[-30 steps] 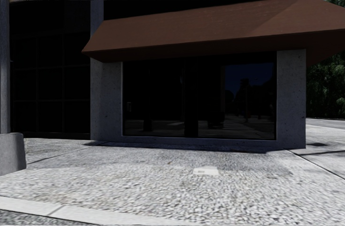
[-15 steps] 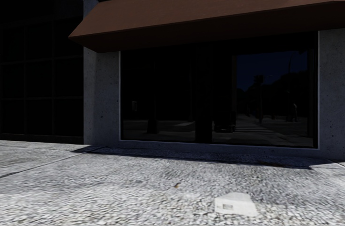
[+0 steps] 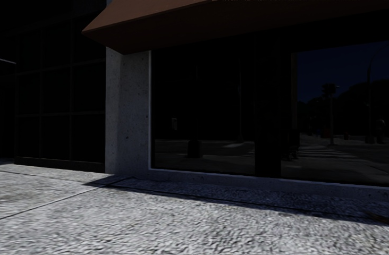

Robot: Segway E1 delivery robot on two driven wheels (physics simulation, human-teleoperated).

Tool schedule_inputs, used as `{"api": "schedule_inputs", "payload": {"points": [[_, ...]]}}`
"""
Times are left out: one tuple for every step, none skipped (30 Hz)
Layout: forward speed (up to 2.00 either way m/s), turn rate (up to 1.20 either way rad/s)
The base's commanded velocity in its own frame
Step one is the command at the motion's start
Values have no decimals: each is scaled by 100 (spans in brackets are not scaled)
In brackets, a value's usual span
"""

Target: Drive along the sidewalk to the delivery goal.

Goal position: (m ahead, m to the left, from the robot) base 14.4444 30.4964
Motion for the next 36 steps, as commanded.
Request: {"api": "schedule_inputs", "payload": {"points": [[155, 53], [155, 55], [154, 56], [154, 59], [154, 59], [153, 62], [150, 64], [150, 64], [142, 67], [135, 72], [134, 74], [134, 74], [134, 74], [133, 74], [133, 74], [133, 74], [133, 74], [133, 74], [133, 74], [133, 74], [133, 74], [133, 74], [133, 74], [133, 74], [133, 74], [133, 74], [133, 74], [133, 74], [133, 74], [133, 74], [133, 74], [133, 74], [133, 74], [133, 74], [133, 74], [133, 74]]}}
